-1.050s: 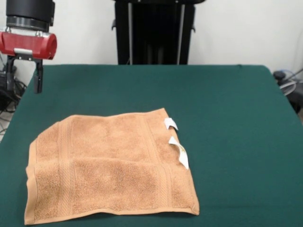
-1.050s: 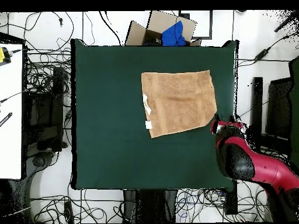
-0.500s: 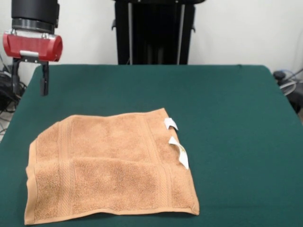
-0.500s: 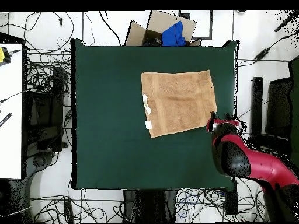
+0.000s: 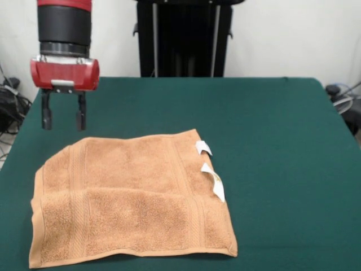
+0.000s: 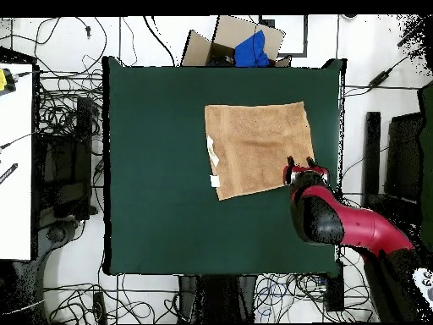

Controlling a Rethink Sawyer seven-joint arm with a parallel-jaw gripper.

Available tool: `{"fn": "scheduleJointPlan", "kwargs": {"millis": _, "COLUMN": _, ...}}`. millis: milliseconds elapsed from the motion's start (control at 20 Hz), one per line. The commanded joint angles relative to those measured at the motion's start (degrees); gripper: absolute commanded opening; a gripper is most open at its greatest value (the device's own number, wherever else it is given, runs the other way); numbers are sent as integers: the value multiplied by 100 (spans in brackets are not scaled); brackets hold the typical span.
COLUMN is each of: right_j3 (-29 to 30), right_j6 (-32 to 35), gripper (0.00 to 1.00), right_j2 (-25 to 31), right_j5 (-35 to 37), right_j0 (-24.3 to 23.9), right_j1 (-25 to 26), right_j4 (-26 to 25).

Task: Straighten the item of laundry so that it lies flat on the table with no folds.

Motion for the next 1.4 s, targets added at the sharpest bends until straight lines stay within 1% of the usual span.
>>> {"fn": "scheduleJointPlan", "kwargs": {"millis": 50, "right_j3": -278, "right_j6": 790, "gripper": 100, "right_j2": -237, "right_j5": -15, "right_j0": 416, "right_j1": 519, "right_j4": 74}}
{"fn": "scheduleJointPlan", "kwargs": {"millis": 500, "right_j3": -334, "right_j6": 870, "gripper": 100, "right_j2": -333, "right_j5": -91, "right_j0": 590, "right_j1": 644, "right_j4": 130}}
{"fn": "scheduleJointPlan", "kwargs": {"millis": 850, "right_j3": -637, "right_j6": 835, "gripper": 100, "right_j2": -400, "right_j5": -244, "right_j0": 703, "right_j1": 1000, "right_j4": 84}}
{"fn": "scheduleJointPlan", "kwargs": {"millis": 1000, "right_j3": -830, "right_j6": 703, "gripper": 100, "right_j2": -274, "right_j5": -172, "right_j0": 610, "right_j1": 1116, "right_j4": 18}}
{"fn": "scheduleJointPlan", "kwargs": {"millis": 1200, "right_j3": -1089, "right_j6": 447, "gripper": 100, "right_j2": -16, "right_j5": 41, "right_j0": 366, "right_j1": 1238, "right_j4": -98}}
{"fn": "scheduleJointPlan", "kwargs": {"millis": 1400, "right_j3": -1251, "right_j6": 242, "gripper": 100, "right_j2": 211, "right_j5": 279, "right_j0": 160, "right_j1": 1263, "right_j4": -138}}
